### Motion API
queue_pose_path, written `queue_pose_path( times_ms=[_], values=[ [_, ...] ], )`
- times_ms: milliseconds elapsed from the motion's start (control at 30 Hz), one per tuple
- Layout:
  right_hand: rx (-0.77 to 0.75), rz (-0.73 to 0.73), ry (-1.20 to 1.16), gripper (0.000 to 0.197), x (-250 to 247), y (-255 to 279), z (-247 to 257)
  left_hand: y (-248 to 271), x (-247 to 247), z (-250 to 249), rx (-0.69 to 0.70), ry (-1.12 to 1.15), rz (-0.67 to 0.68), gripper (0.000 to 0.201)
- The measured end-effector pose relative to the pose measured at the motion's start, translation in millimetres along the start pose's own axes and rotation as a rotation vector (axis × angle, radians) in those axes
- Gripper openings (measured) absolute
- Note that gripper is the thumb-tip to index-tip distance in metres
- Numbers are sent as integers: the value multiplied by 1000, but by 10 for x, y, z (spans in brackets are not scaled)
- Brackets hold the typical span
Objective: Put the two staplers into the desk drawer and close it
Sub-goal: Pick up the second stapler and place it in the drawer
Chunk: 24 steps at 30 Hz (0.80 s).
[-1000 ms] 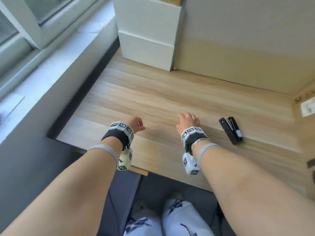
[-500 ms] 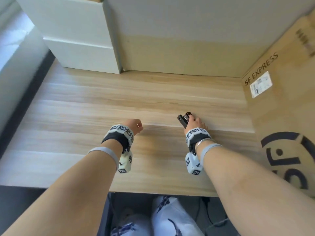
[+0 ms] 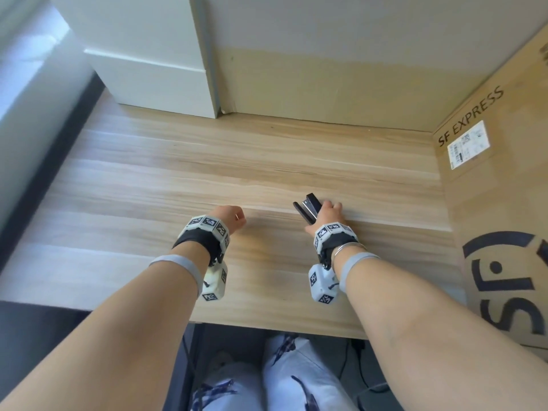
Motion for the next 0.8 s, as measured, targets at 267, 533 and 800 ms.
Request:
queue_pose_path(
  times_ms=[267,533,800],
  values=[
    [-302,89,-162,69,295,614,934,360,-188,618,-57,65,-56,27],
    [-582,235,-145,73,808,1459,1818,936,-375,1510,-128,247,-143,30],
    [-776,428,-189,101,1550,2356,2475,1510,-251,2430,-313,739,-230,35]
  ],
)
Point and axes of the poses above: each hand's wrist, its own y-axis away from the middle knuckle, its own x-axis out of the palm, z = x × y, the point moved 5 cm from there along -y, towards the middle knuckle, and after that the axes turned 9 degrees about -z, right-handed, at the moved point
